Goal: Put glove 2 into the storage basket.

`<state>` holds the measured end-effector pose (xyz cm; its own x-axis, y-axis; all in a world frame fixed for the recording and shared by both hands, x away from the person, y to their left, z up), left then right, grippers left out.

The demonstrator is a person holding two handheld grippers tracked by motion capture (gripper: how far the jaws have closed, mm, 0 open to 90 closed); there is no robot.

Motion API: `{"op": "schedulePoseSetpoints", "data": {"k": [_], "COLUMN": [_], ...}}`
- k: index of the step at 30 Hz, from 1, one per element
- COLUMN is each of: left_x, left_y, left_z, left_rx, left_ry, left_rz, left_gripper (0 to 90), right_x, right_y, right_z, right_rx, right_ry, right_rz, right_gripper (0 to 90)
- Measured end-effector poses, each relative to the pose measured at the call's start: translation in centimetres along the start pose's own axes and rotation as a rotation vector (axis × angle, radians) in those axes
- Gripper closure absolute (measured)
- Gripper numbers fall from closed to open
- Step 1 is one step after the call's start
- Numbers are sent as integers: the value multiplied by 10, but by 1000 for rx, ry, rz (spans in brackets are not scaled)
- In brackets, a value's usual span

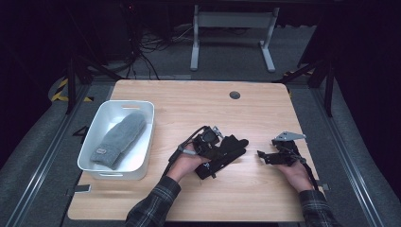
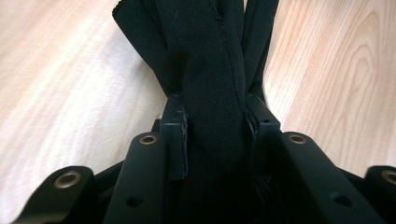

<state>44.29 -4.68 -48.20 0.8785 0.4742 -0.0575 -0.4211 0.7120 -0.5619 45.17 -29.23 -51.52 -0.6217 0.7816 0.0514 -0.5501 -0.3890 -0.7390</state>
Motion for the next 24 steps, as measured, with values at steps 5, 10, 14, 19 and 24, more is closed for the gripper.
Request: {"op": "schedulePoseSetpoints", "data": {"k": [5, 10, 14, 19, 24], "left_x": [6, 14, 23, 34, 46], "left_y": [-2, -3, -1, 7, 19], "left_z": [26, 56, 78, 101, 123], "left_rx": [-35, -64, -77, -93, -95], "left_ry": [-6, -39, -66, -87, -116], "left_rz": [44, 69, 87, 119, 138], "left_gripper": [673, 672, 672, 672, 671], "right_x": [0, 0, 0, 0, 0], "right_y": [0, 0, 0, 0, 0], "right_z": [0, 0, 0, 0, 0], "right_rx": [0, 0, 0, -1, 0], "right_ry": [0, 3, 4, 3, 5], "right_rz": [-1, -3, -4, -5, -6], "right_gripper": [165, 165, 165, 165, 164]}}
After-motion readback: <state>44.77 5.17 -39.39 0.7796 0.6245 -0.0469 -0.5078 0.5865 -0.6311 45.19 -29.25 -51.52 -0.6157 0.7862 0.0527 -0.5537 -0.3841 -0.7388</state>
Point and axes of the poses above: each handheld gripper's, and its own axes: z roughly backward along the jaws, y roughly out of its underside, x roughly to its left, the point moved 7 cm from there along -z, roughly forward along the jaws, and after that the axes turned 7 degrees about -y, right-handed, at the moved point
